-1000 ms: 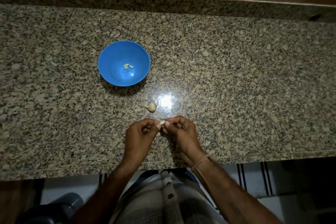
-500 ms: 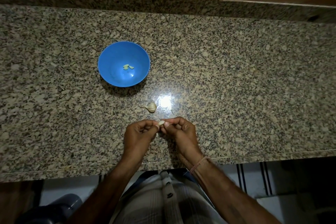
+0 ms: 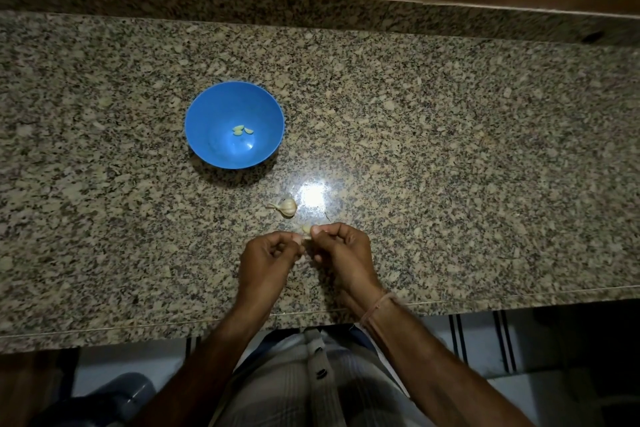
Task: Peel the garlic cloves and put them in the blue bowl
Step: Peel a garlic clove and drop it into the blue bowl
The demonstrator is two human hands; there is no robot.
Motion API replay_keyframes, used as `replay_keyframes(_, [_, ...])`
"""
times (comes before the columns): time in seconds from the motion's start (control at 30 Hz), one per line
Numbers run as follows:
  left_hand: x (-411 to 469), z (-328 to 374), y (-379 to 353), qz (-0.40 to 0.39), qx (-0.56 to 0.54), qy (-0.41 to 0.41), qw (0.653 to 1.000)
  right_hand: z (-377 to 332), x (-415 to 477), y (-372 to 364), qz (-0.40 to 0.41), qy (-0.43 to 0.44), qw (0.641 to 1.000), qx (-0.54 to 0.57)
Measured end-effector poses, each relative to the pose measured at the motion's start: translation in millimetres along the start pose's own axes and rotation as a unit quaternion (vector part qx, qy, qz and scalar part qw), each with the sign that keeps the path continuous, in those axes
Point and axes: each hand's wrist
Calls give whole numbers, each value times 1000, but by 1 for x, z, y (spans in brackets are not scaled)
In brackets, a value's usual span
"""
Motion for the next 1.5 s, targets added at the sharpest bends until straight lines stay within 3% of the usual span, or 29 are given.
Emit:
replay_keyframes(0.2, [3,10,0,8,47,-42,998,6,3,5,9,78,990,-121])
replay_keyframes(0.3, [1,13,-2,13,58,-56,997,9,5,2,15,70,991,-111])
replay_keyframes(0.5, [0,8,-4,13,-131,102,986,12,1,-2,38,88,990,-108])
replay_keyframes(0.63, [-3,6,-6,26,-100,64,993,14,0,-3,43,79,991,-103])
replay_keyframes(0.73, [-2,6,-8,17,-150,92,984,10,-2,-4,24,41,998,-42])
replay_keyframes(0.87, [-1,12,-7,-16,-302,210,930,8,0,0,43,161,967,-191])
replay_keyframes(0.93, [-4,12,-9,-1,-241,166,956,12,3,0,59,159,964,-205])
replay_keyframes(1.0, [-6,11,-11,23,-130,70,989,16,4,0,53,121,976,-174])
replay_keyframes(1.07, [-6,12,-12,31,-123,47,991,16,4,-2,31,58,994,-91])
replay_keyframes(1.17, [-5,11,-11,20,-183,84,979,11,2,-5,9,3,1000,-7])
replay_keyframes(1.3, [-5,9,-12,13,-230,120,966,11,3,-4,-8,17,1000,6])
replay_keyframes(1.5, [-2,12,-17,-6,-379,217,900,8,0,-2,-15,62,998,-26])
Point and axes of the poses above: each hand's wrist, its own x-axis towards the middle knuckle, its own y-axis out of the back of the hand, z = x × y, and after that the axes turned 3 degrees about -x, right-handed
